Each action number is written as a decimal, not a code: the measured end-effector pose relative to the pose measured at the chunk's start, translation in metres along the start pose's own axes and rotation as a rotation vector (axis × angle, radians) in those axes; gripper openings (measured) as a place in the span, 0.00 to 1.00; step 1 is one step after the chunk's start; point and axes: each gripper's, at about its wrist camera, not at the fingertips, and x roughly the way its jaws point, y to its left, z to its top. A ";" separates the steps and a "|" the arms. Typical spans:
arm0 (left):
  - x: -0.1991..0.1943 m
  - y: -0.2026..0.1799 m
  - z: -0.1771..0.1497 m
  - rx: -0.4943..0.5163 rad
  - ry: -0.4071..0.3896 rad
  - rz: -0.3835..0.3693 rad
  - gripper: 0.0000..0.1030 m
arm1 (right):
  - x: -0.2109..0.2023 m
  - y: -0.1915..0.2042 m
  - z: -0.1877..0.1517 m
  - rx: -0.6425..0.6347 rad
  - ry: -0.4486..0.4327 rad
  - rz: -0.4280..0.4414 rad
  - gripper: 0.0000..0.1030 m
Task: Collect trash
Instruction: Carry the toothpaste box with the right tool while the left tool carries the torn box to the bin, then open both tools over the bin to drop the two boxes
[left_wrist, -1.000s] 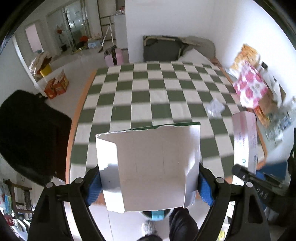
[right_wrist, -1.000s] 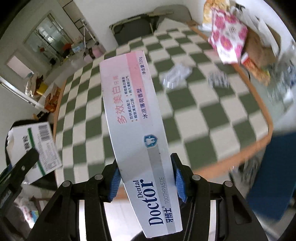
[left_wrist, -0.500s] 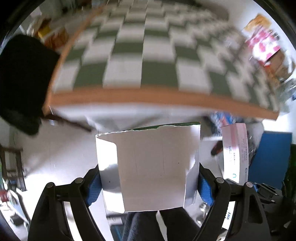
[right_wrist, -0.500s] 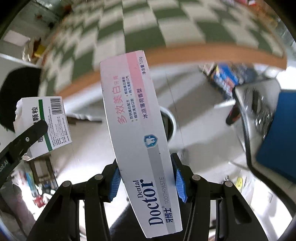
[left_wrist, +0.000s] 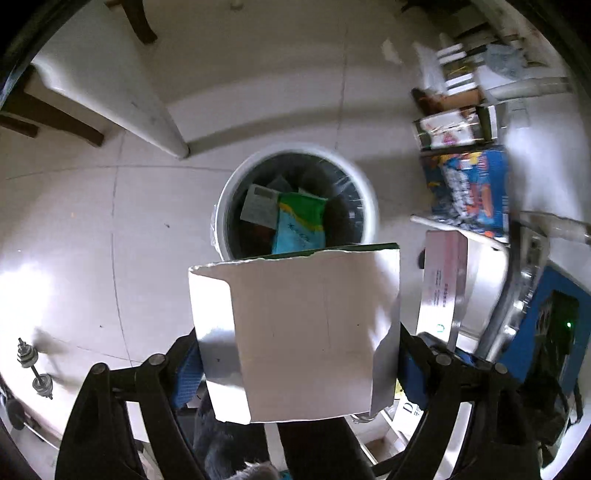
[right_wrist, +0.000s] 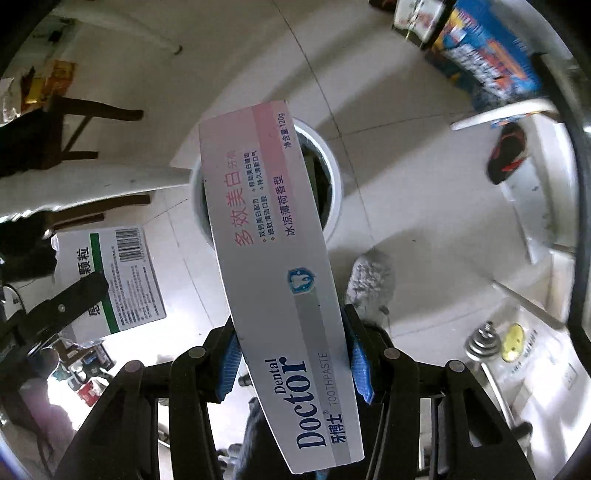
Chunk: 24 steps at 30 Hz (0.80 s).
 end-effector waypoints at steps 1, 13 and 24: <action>0.010 0.003 0.008 0.000 0.002 0.008 0.86 | 0.016 -0.001 0.011 0.002 0.018 0.005 0.51; 0.035 0.030 0.033 0.025 -0.120 0.210 0.95 | 0.104 0.004 0.077 -0.092 0.011 -0.054 1.00; 0.016 0.018 0.006 0.072 -0.126 0.311 0.95 | 0.053 0.018 0.051 -0.160 -0.115 -0.201 1.00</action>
